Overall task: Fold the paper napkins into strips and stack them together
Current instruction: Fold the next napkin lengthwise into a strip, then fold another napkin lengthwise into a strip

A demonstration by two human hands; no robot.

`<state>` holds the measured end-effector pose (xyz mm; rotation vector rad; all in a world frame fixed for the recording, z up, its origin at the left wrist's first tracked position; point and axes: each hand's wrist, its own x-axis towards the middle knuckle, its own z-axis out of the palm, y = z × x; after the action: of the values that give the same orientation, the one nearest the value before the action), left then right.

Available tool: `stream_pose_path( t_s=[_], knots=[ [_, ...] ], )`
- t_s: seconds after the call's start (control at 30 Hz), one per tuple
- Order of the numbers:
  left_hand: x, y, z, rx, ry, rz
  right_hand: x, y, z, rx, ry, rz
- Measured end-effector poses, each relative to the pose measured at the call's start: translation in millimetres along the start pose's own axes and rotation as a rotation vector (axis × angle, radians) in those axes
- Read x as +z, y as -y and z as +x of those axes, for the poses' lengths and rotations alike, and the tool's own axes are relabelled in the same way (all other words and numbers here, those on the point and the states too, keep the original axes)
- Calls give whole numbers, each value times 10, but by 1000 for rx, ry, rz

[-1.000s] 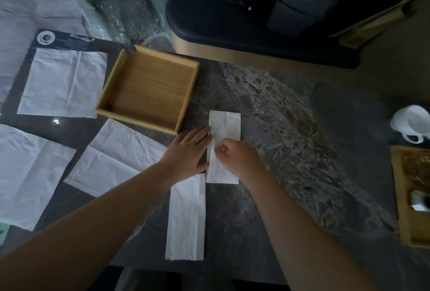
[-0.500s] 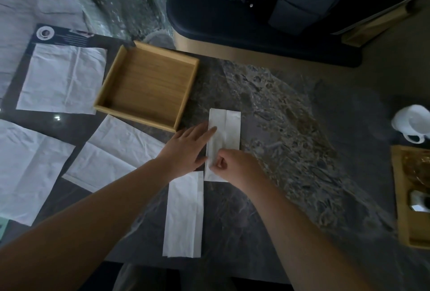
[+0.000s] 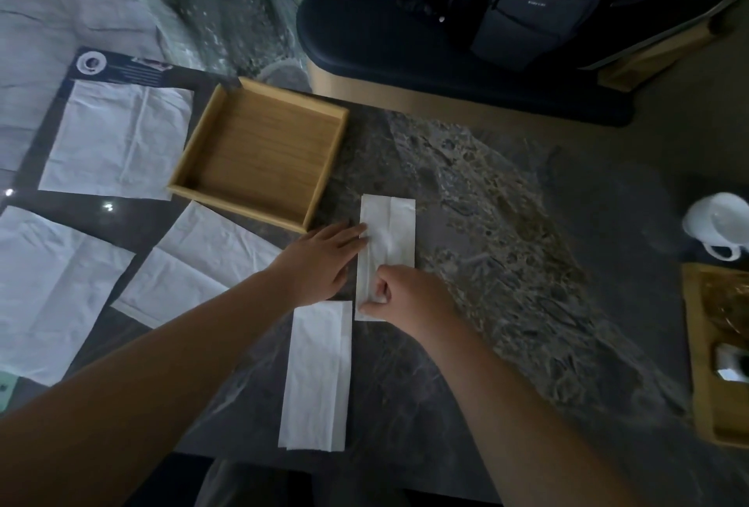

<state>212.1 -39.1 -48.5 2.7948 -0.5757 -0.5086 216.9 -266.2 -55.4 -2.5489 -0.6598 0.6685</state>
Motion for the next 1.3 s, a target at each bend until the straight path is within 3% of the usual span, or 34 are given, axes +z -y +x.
stream_pose_path(
  t_s=[0.43,0.63,0.7,0.87,1.1,1.3],
  knots=[
    [-40,-82,10,-54,30,-31,-72,-152,-149,102,53,-130],
    [-115,-127,-189,-47,-156,-226,-312,57,-7,195,97,-123],
    [-221,-87,-370,-92,-175,-341,-389,209,85,181,66,-95],
    [-362,324,-956,-257,-151,-376,-398,744,324,110,114,-45],
    [-415,1027,-1649,-464,-87,-256,16,1415,590,7,145,39],
    [-109,921,-2059,-698,-33,-181,331,1729,785,15,33,-57]
  ],
)
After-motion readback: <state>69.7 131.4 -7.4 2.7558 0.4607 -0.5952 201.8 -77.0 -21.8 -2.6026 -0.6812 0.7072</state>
